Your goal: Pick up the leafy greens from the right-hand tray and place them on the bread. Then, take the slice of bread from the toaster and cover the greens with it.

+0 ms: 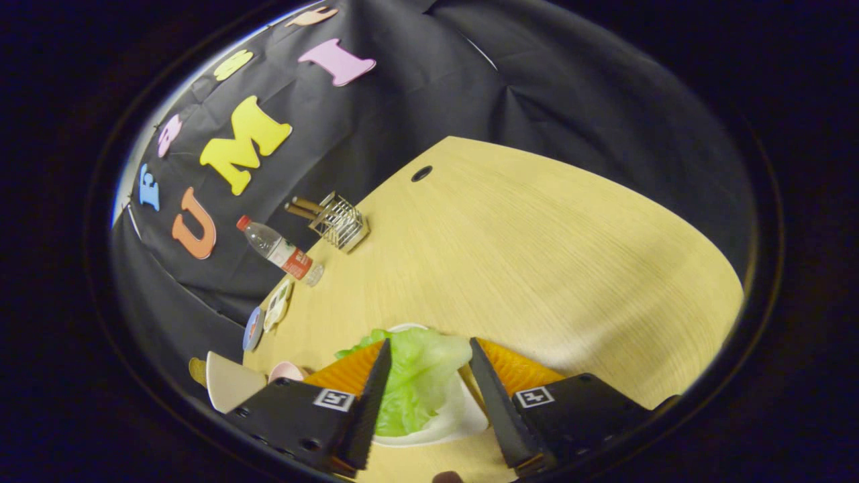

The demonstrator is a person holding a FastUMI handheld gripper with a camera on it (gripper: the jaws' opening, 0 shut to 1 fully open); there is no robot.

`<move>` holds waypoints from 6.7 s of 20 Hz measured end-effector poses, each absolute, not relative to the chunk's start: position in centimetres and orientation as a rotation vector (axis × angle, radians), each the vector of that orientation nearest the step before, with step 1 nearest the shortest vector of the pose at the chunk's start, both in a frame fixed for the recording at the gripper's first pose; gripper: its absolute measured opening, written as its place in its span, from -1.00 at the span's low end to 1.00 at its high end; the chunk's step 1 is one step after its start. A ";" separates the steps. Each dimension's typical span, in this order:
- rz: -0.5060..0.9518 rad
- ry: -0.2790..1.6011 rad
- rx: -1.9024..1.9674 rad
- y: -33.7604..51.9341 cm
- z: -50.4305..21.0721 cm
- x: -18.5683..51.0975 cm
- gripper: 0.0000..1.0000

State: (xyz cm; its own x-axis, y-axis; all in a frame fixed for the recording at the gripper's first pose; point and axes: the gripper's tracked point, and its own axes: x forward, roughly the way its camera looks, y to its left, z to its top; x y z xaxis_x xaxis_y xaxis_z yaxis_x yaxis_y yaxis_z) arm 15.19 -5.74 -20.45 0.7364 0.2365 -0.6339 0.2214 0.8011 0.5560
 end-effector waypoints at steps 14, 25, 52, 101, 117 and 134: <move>0.082 0.588 0.597 -4.6 -12.8 14.1 -1.00; 0.212 0.451 0.539 5.4 -3.4 9.9 -1.00; 0.278 0.555 0.568 20.5 -12.6 9.1 -0.98; 0.275 0.292 -0.056 48.1 -5.2 7.5 0.51; 0.357 0.191 0.146 46.5 2.1 5.3 -0.85; 0.213 0.221 0.304 30.5 -3.8 5.2 -0.85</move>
State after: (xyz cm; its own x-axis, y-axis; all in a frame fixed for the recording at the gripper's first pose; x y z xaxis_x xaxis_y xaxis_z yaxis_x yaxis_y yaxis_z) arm 5.23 30.49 -3.80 0.9538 0.2392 -0.1820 -0.1733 0.9323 0.3174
